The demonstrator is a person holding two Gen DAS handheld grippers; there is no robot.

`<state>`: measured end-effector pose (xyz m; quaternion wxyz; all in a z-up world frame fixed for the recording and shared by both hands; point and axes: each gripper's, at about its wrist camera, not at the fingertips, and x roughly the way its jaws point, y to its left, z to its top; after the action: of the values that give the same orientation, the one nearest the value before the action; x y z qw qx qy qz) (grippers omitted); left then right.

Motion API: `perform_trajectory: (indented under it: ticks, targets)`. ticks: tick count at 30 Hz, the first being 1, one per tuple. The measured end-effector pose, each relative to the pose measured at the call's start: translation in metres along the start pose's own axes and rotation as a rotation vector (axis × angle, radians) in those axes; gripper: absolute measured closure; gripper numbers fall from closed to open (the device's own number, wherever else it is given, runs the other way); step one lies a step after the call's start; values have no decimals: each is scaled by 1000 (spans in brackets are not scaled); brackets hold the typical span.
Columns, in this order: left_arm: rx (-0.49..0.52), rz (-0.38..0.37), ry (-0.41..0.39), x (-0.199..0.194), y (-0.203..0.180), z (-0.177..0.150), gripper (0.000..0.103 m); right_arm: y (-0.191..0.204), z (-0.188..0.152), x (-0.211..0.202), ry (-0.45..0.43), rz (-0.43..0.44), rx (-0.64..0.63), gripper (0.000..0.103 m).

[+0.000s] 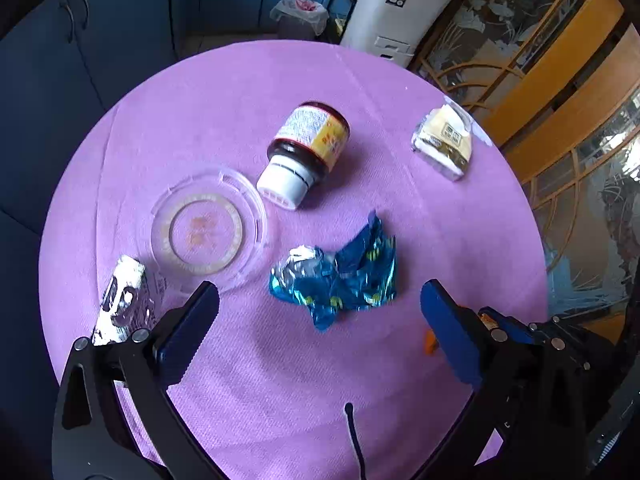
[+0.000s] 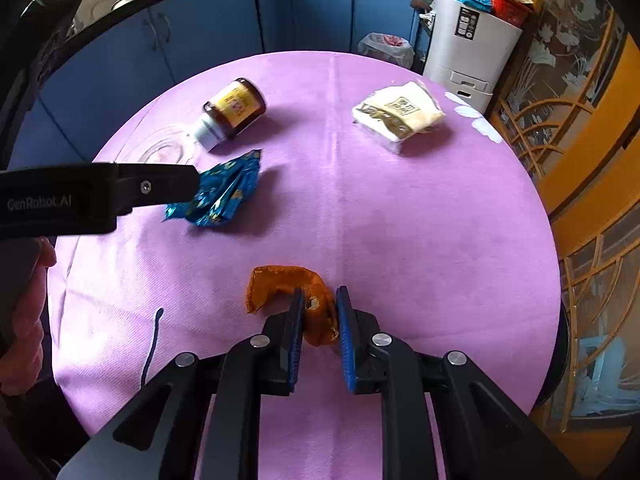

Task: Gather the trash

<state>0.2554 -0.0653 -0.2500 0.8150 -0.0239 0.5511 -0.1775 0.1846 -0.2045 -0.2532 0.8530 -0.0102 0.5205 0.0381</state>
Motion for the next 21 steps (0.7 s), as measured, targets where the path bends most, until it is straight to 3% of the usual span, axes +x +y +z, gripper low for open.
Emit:
perform_trajectory:
  ticks: [5,7,8,10,16,21]
  targets:
    - [11,36,9,15,-9,9,5,-11,2,-2,-4,-3,24,87]
    - [32,53,24,19,-13,7,19,-15,2,-3,-5,-6,31,87]
    - [41,61,34,20,-15,6,21,-18,1,-3,-6,-9,38,87]
    - [69,85,30,22,-22,6,39,-23,2,-3,-7,-13,47,87]
    - [71,85,14,15,-30,9,60,-35,3,-5,-24,-10,77,87]
    - [82,96,-3,7,-45,9,72,-44,2,-12,-48,-4,92,87]
